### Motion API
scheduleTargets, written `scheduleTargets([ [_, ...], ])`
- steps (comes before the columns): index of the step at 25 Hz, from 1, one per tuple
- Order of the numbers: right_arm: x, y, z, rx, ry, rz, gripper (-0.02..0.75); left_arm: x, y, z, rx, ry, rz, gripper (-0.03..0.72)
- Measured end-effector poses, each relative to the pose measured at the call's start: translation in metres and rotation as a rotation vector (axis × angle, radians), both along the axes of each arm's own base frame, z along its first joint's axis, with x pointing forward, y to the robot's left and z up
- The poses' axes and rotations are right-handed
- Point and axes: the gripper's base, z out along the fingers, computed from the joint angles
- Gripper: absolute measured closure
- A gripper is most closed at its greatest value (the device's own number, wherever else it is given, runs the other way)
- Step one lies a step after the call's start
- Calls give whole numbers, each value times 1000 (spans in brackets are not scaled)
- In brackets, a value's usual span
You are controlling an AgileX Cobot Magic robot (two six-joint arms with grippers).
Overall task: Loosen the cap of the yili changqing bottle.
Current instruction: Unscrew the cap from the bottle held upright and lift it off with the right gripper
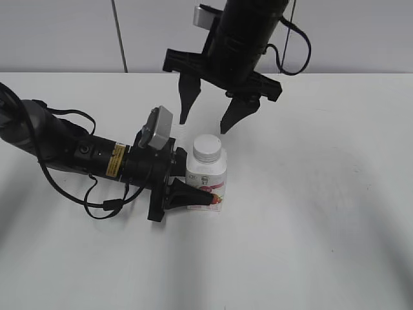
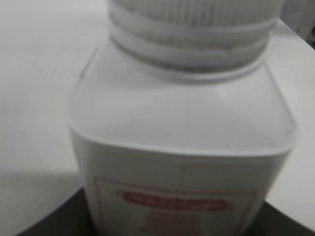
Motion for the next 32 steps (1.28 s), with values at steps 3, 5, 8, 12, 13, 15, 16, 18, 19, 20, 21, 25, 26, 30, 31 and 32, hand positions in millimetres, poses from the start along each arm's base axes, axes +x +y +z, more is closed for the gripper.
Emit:
scheduleTargets([
  [3, -2, 6, -8, -15, 13, 10, 216, 0, 0, 0, 0, 0, 0, 321],
  [5, -2, 6, -9, -34, 3, 14, 216, 0, 0, 0, 0, 0, 0, 321],
  [8, 0, 4, -9, -55, -13, 17, 216, 0, 0, 0, 0, 0, 0, 321],
  [12, -2, 4, -11, -65, -8, 20, 216, 0, 0, 0, 0, 0, 0, 321],
  [13, -2, 4, -12, -68, -5, 20, 216, 0, 0, 0, 0, 0, 0, 321],
  [15, -3, 4, -13, -70, -2, 21, 217, 0, 0, 0, 0, 0, 0, 321],
  [16, -3, 4, -14, -70, -1, 20, 216, 0, 0, 0, 0, 0, 0, 321],
  [18, -3, 4, -14, -68, 1, 20, 216, 0, 0, 0, 0, 0, 0, 321],
  [19, -3, 4, -14, -68, 1, 20, 216, 0, 0, 0, 0, 0, 0, 321],
  [20, -3, 4, -14, -68, 1, 20, 216, 0, 0, 0, 0, 0, 1, 321],
  [21, -3, 4, -15, -69, 2, 20, 216, 0, 0, 0, -1, 0, 2, 321],
  [25, -1, 7, -25, -71, 31, 19, 216, 0, 0, 0, -2, 1, 3, 321],
  [26, -1, 8, -28, -75, 36, 22, 216, 0, 0, 0, -2, 1, 3, 321],
  [30, -4, 11, -32, -80, 48, 30, 216, 0, 0, 0, -2, 0, 5, 321],
  [31, -4, 11, -32, -80, 48, 30, 216, 0, 0, 0, -1, 0, 6, 321],
  [32, -4, 11, -32, -80, 48, 31, 216, 1, 0, 0, -2, 0, 6, 321],
])
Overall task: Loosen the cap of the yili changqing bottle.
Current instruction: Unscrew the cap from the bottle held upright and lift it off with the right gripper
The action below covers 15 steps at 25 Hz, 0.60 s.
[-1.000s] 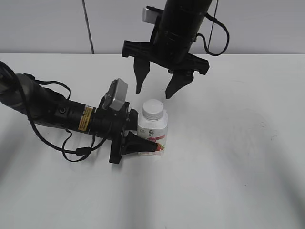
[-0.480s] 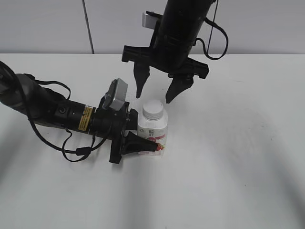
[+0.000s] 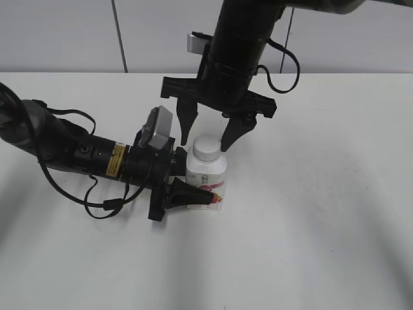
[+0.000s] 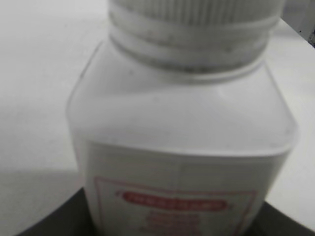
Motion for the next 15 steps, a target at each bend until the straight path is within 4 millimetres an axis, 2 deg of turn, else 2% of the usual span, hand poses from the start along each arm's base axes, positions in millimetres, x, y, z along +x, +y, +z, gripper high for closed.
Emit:
scheduleTargets([
  [8, 0, 0, 0, -5, -5, 5, 218, 0, 0, 0, 0, 0, 0, 321],
  [15, 1, -2, -1, -26, -22, 16, 257, 0, 0, 0, 0, 0, 1, 321],
])
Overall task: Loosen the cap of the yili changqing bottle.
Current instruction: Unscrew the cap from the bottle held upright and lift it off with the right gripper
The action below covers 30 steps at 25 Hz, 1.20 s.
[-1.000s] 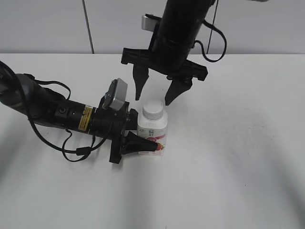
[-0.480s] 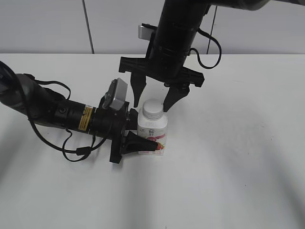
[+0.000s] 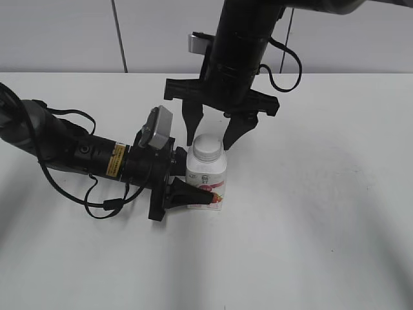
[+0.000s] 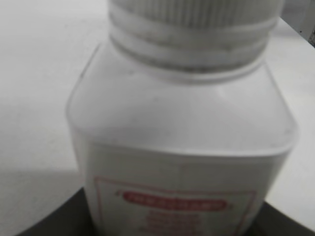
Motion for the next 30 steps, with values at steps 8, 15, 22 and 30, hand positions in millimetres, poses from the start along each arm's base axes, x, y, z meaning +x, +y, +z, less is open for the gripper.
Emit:
scheduleTargets([
  [8, -3, -2, -6, -14, 18, 7, 258, 0, 0, 0, -1, 0, 2, 321],
  [15, -2, -2, -6, -12, 16, 9, 311, 0, 0, 0, -1, 0, 3, 321],
  [22, -2, -2, -6, -11, 15, 15, 338, 0, 0, 0, 0, 0, 4, 321],
  [30, -3, -1, -6, 2, -51, 245, 339, 0, 0, 0, 0, 0, 4, 321],
])
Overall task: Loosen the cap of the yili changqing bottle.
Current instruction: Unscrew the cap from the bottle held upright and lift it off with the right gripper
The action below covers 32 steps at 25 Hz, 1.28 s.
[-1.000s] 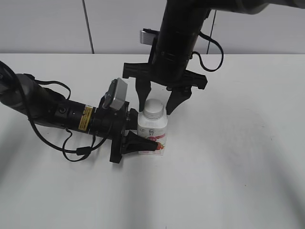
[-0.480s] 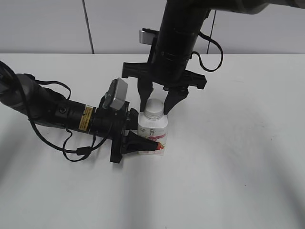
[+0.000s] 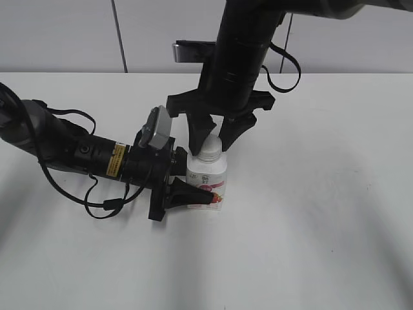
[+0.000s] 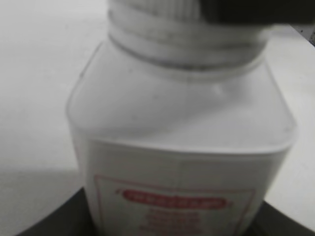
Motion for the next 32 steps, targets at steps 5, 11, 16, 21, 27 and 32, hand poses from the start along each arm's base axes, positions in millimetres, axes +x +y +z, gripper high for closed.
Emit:
scheduleTargets([
  [5, 0, 0, 0, 21, -75, 272, 339, 0, 0, 0, 3, -1, -6, 322],
  [11, 0, 0, 0, 40, -165, 583, 339, -1, 0, 0, 4, -2, -9, 322],
  [16, 0, 0, 0, 53, -222, 782, 339, -1, 0, -1, 6, -5, -16, 322],
  [21, -1, 1, 0, 69, -279, 983, 342, -2, 0, -1, 10, -7, -27, 322],
  [27, -1, 1, 0, 77, -312, 1100, 342, -2, 1, -1, 9, -7, -28, 322],
  [32, -1, 1, 2, 79, -321, 1120, 343, -2, 0, -1, 7, -5, -32, 322],
])
